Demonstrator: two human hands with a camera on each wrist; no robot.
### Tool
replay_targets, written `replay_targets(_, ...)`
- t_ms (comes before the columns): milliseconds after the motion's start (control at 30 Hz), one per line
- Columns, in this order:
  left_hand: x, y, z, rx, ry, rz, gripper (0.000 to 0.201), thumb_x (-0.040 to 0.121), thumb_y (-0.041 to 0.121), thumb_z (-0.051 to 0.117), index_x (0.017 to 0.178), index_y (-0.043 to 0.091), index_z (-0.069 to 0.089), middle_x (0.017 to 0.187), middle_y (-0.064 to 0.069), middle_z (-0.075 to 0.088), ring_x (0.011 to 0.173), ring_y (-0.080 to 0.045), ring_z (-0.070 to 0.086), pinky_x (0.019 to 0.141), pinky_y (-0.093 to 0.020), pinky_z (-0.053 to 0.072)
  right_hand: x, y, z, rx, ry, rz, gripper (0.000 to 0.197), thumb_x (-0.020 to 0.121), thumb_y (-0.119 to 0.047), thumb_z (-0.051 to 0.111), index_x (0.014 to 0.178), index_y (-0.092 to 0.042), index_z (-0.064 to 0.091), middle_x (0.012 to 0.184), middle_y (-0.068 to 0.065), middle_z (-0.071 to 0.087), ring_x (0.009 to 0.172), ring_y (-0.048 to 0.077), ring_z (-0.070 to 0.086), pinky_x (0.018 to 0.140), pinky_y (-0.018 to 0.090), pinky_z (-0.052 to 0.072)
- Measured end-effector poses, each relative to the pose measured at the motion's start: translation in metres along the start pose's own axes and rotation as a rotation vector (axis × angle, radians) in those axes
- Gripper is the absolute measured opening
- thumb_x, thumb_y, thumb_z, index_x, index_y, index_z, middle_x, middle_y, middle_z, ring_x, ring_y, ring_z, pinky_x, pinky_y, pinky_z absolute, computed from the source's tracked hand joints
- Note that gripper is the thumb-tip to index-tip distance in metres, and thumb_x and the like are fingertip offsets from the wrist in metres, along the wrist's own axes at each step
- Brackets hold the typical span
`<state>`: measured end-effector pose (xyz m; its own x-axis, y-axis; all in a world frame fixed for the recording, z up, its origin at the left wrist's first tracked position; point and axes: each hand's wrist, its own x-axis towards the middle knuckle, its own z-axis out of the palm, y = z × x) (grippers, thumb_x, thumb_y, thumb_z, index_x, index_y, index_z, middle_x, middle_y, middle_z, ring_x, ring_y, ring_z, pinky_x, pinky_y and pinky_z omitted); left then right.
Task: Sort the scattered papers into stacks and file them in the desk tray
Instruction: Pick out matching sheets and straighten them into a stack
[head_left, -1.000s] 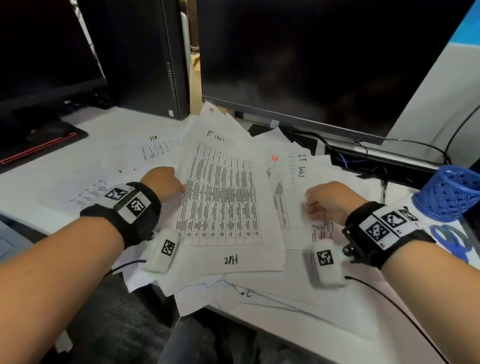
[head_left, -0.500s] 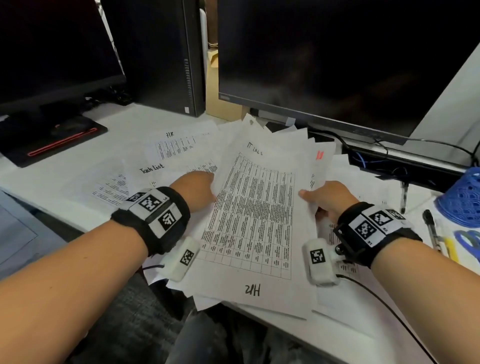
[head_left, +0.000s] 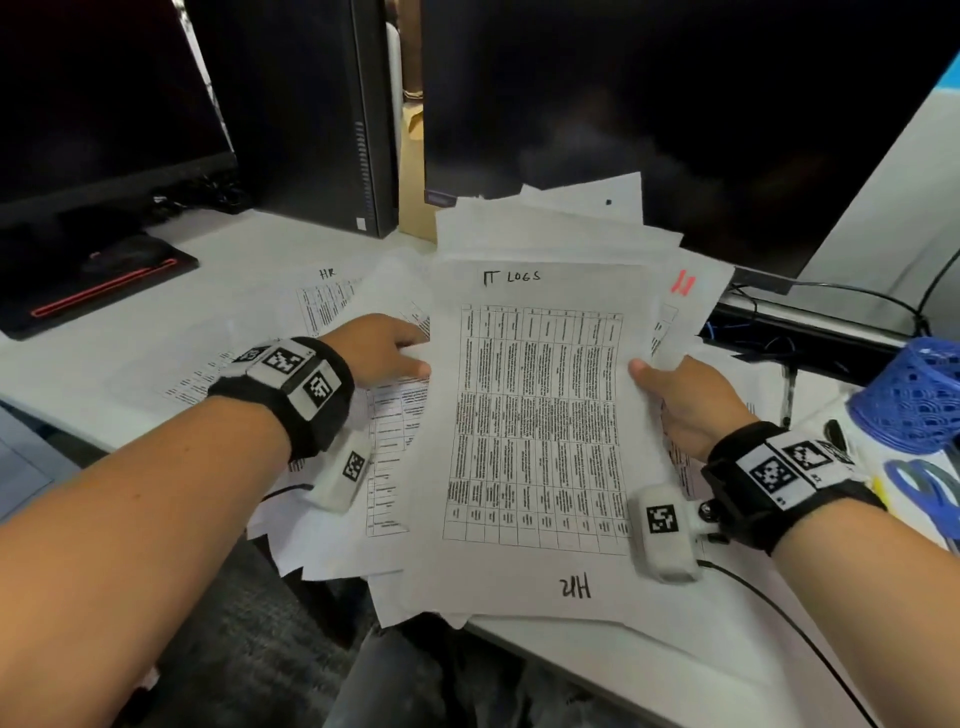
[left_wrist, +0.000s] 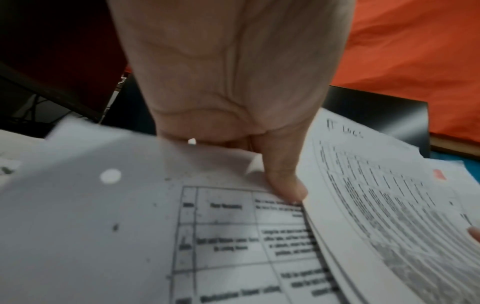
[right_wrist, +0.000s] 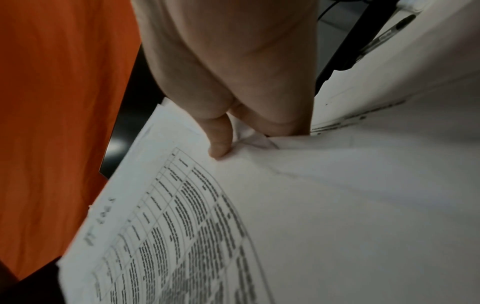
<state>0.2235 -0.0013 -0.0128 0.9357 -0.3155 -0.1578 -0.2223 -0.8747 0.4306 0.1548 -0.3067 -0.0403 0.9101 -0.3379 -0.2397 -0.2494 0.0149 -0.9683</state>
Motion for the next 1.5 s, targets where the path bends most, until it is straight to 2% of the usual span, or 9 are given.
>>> replay_targets(133, 0.006, -0.006, 0.001, 0.011, 0.069, -0.016, 0.017, 0.091, 0.023, 0.061, 0.106, 0.017, 0.065, 0.104, -0.002, 0.062, 0.094, -0.017, 0.053, 0.080, -0.024, 0.036, 0.005, 0.004, -0.002, -0.034, 0.020, 0.005, 0.033, 0.094, -0.012, 0.057, 0.127, -0.006, 0.056, 0.120, 0.008, 0.066, 0.109, 0.028, 0.062, 0.101, 0.043, 0.045)
replay_targets(300, 0.015, -0.005, 0.001, 0.271, 0.161, 0.091, 0.021, 0.087, 0.027, 0.064, 0.106, 0.018, 0.065, 0.113, -0.003, 0.053, 0.112, -0.024, 0.048, 0.093, -0.034, 0.039, 0.004, 0.007, -0.006, -0.016, 0.026, -0.012, 0.021, 0.094, -0.010, 0.056, 0.115, -0.007, 0.061, 0.114, 0.010, 0.068, 0.098, 0.025, 0.065, 0.085, 0.034, 0.052)
replay_targets(400, 0.026, 0.002, 0.001, 0.501, 0.232, 0.234, 0.039, 0.084, 0.034, 0.061, 0.122, 0.028, 0.061, 0.146, -0.003, 0.034, 0.136, -0.027, 0.024, 0.113, -0.045, 0.022, 0.004, 0.008, -0.008, -0.017, 0.031, -0.037, 0.008, 0.094, -0.011, 0.057, 0.089, -0.008, 0.061, 0.094, 0.011, 0.070, 0.080, 0.020, 0.067, 0.069, 0.024, 0.054)
replay_targets(600, 0.036, 0.029, -0.004, 0.542, 0.064, 0.185, 0.074, 0.086, 0.043, 0.052, 0.150, 0.025, 0.020, 0.156, -0.007, 0.018, 0.143, -0.027, 0.011, 0.115, -0.056, -0.007, 0.005, 0.008, -0.013, -0.010, -0.008, -0.042, 0.023, 0.094, -0.012, 0.057, 0.114, -0.001, 0.063, 0.102, 0.011, 0.073, 0.095, 0.024, 0.071, 0.087, 0.037, 0.054)
replay_targets(733, 0.034, 0.038, -0.012, 0.573, -0.064, 0.120, 0.067, 0.087, 0.041, 0.060, 0.145, 0.022, 0.034, 0.145, -0.006, 0.041, 0.138, -0.026, 0.028, 0.116, -0.054, -0.003, 0.005, 0.007, -0.019, 0.021, -0.024, -0.031, 0.017, 0.095, -0.011, 0.055, 0.105, -0.007, 0.067, 0.098, 0.009, 0.075, 0.092, 0.023, 0.072, 0.085, 0.038, 0.053)
replay_targets(900, 0.031, 0.050, -0.007, 0.290, -0.151, 0.145, 0.034, 0.084, 0.011, 0.069, 0.116, 0.004, 0.063, 0.120, -0.010, 0.061, 0.109, -0.026, 0.055, 0.097, -0.034, 0.040, 0.006, 0.006, -0.023, 0.053, -0.002, -0.011, 0.015, 0.094, -0.009, 0.054, 0.102, -0.009, 0.068, 0.092, 0.006, 0.076, 0.086, 0.020, 0.073, 0.076, 0.033, 0.054)
replay_targets(1067, 0.032, 0.045, -0.015, 0.350, -0.047, 0.183, 0.017, 0.081, 0.022, 0.072, 0.095, 0.013, 0.071, 0.081, 0.001, 0.062, 0.080, -0.018, 0.056, 0.073, -0.025, 0.038, 0.009, 0.007, -0.031, 0.102, 0.064, 0.049, 0.026, 0.093, -0.004, 0.054, 0.118, -0.001, 0.061, 0.109, 0.013, 0.069, 0.096, 0.026, 0.067, 0.078, 0.036, 0.053)
replay_targets(1233, 0.026, 0.022, -0.045, 0.135, 0.136, 0.082, 0.019, 0.082, 0.026, 0.072, 0.099, 0.017, 0.071, 0.082, 0.003, 0.063, 0.079, -0.017, 0.054, 0.077, -0.026, 0.035, 0.006, 0.009, -0.045, 0.196, 0.101, 0.139, 0.026, 0.094, -0.002, 0.052, 0.119, 0.003, 0.058, 0.099, 0.010, 0.072, 0.080, 0.021, 0.072, 0.068, 0.033, 0.060)
replay_targets(1500, 0.009, 0.018, -0.028, -0.370, 0.140, -0.090, 0.033, 0.090, 0.013, 0.063, 0.121, 0.021, 0.060, 0.109, 0.003, 0.065, 0.096, -0.015, 0.058, 0.091, -0.028, 0.040, -0.007, 0.004, -0.024, 0.321, 0.017, 0.236, 0.032, 0.098, -0.007, 0.047, 0.128, 0.000, 0.055, 0.121, 0.017, 0.065, 0.106, 0.028, 0.065, 0.076, 0.041, 0.058)
